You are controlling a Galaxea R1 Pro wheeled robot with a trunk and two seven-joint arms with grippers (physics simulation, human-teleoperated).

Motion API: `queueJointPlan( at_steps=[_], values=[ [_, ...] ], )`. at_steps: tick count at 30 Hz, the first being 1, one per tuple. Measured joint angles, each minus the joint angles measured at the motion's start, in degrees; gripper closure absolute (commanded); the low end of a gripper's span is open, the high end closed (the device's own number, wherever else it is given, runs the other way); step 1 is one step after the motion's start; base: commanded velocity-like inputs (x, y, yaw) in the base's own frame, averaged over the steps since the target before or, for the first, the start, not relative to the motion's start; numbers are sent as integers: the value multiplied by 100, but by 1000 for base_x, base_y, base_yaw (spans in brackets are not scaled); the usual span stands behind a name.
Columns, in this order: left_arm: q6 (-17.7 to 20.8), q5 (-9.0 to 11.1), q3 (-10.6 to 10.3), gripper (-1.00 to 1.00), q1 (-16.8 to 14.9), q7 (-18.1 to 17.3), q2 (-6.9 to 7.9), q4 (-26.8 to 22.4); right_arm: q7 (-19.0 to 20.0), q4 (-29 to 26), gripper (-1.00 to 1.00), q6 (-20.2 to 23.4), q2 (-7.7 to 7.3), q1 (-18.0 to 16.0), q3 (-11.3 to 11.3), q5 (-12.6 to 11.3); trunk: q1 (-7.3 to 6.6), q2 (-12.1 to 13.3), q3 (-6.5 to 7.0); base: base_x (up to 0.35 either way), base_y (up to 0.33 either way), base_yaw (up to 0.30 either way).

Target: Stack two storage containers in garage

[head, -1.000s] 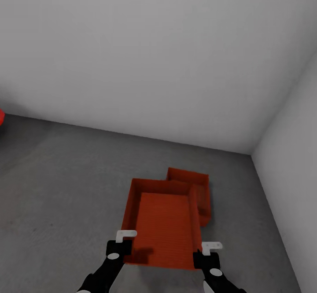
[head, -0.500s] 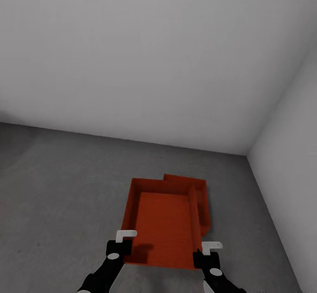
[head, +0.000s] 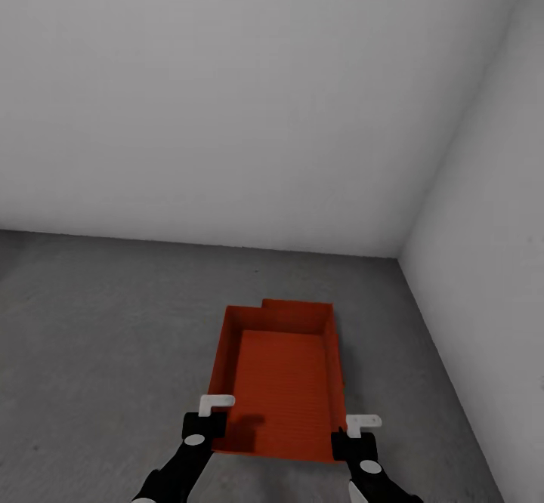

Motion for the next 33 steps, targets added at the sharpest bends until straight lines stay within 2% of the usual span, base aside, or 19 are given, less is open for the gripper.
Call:
queueJointPlan(
  at_steps=[8,33],
  values=[
    [0,-5,-1,100,1,0,1,0,2,11,100,-9,3,-1,-1,0,0,0,0,30,0,-127],
    [-20,17,-3,100,1,-2,1,1,-5,-5,100,-8,-4,0,9,2,-4,0,0,325,0,-1]
  ],
)
